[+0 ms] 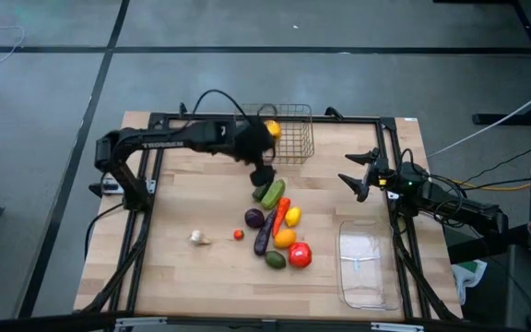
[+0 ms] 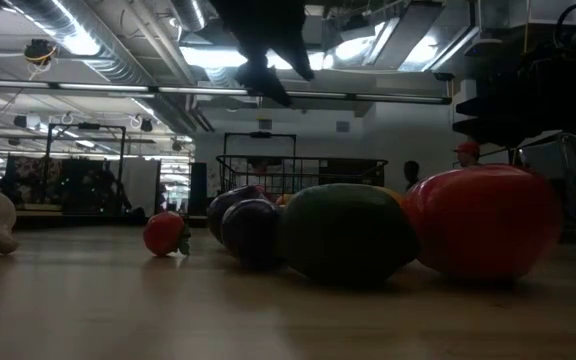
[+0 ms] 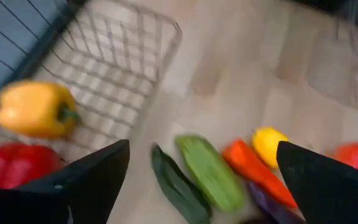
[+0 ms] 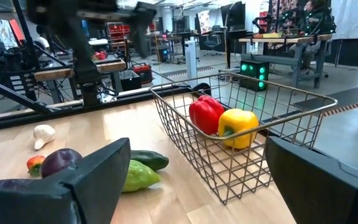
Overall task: Sort produce into baskets
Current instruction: Put the green chili pepper into the wire basket
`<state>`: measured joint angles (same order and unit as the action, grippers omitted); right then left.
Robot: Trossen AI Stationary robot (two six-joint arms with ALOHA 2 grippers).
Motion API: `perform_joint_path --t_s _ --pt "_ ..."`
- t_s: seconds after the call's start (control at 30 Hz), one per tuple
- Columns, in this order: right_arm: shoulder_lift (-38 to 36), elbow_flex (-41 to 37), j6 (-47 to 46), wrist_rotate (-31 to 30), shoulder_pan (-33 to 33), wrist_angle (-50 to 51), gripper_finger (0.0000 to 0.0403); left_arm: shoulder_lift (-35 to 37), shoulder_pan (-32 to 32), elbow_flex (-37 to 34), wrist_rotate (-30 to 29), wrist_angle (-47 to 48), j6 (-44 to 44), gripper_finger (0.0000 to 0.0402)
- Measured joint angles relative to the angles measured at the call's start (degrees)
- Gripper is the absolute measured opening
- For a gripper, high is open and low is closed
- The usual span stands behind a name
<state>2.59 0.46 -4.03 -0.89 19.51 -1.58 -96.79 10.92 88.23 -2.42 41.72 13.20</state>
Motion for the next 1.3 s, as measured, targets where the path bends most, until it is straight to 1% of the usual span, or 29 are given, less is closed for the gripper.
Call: perform_joint_path --t_s 0.2,0.33,0.43,0.5,0.67,0.83,1.07,1.2,1.3 --pt "0.02 -0.01 0.02 0.00 0.00 0.00 0.0370 -0.02 -4.64 0.00 -0.63 1.48 5.75 0.0400" --pt "0.02 -0.01 0.02 0.00 -0.01 -0.02 0.0370 -0.02 -6.90 0.00 -1.51 1.53 6.82 0.0400" --pt "0.02 0.01 0.00 0.02 -0.02 0.00 0.0370 -0.02 -7.98 -0.03 -1.52 3.48 8.96 0.0400" --pt "0.02 -0.01 0.01 0.00 -0.02 -0.01 0.0370 -0.02 -8.34 -1.04 -1.60 4.15 11.43 0.0400" --pt "0.02 -0.01 0.00 0.00 -0.02 -0.02 0.0370 -0.12 -8.88 -6.50 -1.78 4.03 16.58 0.0400" --pt "0.01 0.02 -1.42 0.66 0.00 -1.55 0.0370 -0.28 -8.71 -13.05 -2.28 0.75 19.77 0.0400" --pt "0.02 1.90 -8.02 1.51 0.00 -1.58 0.0370 -0.28 -7.60 -21.89 -5.79 -8.40 21.48 0.0400" --pt "0.02 3.80 -11.61 1.57 0.00 -1.63 0.0370 -0.28 -6.95 -26.01 -6.06 -13.54 21.92 0.0400" --pt "0.02 5.18 -13.48 2.91 0.00 -1.71 0.0370 -0.28 -6.74 -28.44 -6.26 -18.29 22.43 0.0400"
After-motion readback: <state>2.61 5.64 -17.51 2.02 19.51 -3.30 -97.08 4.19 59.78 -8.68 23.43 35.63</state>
